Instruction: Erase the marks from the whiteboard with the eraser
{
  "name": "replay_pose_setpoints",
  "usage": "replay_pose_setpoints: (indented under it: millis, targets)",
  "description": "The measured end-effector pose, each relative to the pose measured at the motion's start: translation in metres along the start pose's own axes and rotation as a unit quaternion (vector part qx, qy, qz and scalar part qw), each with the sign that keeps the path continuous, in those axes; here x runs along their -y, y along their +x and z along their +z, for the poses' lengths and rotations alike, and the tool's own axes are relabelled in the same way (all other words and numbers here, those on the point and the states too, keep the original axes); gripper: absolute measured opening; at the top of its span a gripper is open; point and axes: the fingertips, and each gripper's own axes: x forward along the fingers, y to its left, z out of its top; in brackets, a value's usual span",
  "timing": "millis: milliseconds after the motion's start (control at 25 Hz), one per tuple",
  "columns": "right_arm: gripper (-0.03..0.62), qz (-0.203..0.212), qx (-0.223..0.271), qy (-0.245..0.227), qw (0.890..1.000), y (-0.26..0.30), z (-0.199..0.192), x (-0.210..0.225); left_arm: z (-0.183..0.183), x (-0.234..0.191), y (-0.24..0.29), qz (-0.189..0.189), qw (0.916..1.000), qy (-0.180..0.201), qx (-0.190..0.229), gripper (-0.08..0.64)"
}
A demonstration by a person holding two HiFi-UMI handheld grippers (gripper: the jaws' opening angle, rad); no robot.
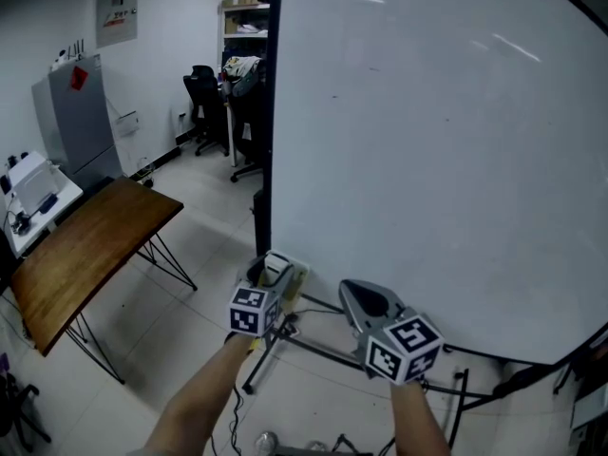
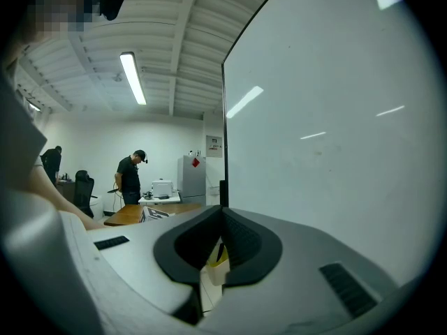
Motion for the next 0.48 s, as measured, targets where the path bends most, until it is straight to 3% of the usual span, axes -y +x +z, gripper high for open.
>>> replay_pose_setpoints:
  millis: [240,480]
  targets:
    - [-0.011,0.004,0.002,0.001,1.0,0.003,-0.003,0.001,-0.019,-0.006,0.003,0.018,0.9989,0.017,-0.04,0.27]
    - [-0.011,-0.001,0.002,0.004,1.0,0.001,-0.002,0.001,-0.049,-0.008,-0.003,0.028,0.9939,0.01,-0.106,0.272]
